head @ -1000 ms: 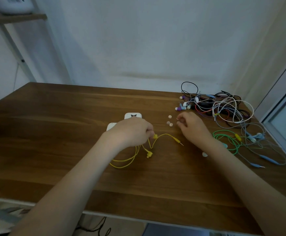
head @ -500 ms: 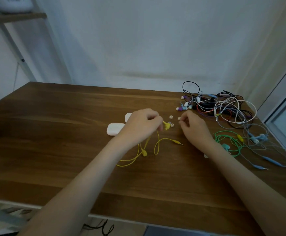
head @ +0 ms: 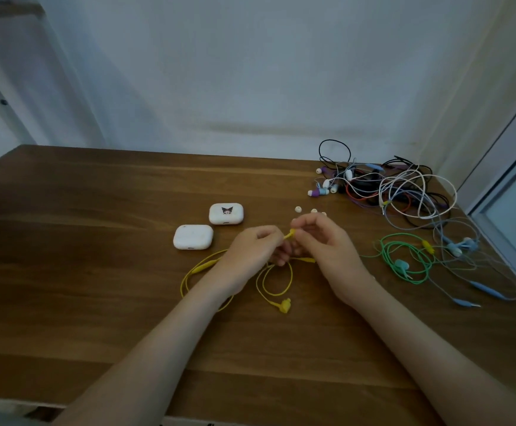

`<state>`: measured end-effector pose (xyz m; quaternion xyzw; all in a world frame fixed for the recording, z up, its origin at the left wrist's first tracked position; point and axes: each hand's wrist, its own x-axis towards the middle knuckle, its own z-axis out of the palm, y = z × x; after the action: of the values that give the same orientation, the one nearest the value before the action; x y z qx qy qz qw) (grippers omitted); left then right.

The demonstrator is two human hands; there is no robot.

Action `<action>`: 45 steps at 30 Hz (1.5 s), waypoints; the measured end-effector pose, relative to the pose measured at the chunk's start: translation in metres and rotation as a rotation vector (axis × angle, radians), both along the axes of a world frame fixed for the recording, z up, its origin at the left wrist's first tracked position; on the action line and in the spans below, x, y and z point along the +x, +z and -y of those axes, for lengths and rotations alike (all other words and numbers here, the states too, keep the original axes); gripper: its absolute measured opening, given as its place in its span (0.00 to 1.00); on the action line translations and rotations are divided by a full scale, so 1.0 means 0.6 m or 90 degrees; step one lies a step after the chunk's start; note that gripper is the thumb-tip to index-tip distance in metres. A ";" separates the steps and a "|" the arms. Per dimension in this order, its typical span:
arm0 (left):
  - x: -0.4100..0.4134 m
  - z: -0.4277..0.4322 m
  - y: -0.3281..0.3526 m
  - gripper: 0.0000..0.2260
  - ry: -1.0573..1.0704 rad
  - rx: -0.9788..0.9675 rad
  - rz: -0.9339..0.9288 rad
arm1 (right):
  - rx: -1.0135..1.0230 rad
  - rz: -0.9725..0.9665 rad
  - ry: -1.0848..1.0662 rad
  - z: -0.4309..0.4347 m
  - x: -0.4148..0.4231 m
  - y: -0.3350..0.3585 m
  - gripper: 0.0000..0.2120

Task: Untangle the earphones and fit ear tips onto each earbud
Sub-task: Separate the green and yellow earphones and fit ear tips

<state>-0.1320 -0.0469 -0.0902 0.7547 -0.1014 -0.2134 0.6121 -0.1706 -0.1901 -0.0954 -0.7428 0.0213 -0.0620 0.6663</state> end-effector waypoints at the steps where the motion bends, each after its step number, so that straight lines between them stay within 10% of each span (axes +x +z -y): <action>1: 0.000 0.000 0.000 0.13 -0.019 0.032 0.011 | -0.004 0.009 0.004 0.000 0.001 -0.001 0.08; 11: 0.005 0.002 -0.009 0.07 -0.033 0.109 0.149 | -0.064 0.037 -0.022 0.007 0.006 -0.008 0.10; 45: 0.010 -0.003 -0.019 0.06 -0.014 -0.175 -0.050 | 0.189 -0.089 0.076 0.021 0.008 -0.004 0.07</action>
<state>-0.1257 -0.0453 -0.1017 0.6534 -0.1140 -0.2339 0.7109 -0.1660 -0.2024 -0.0975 -0.6386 0.0325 0.0335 0.7682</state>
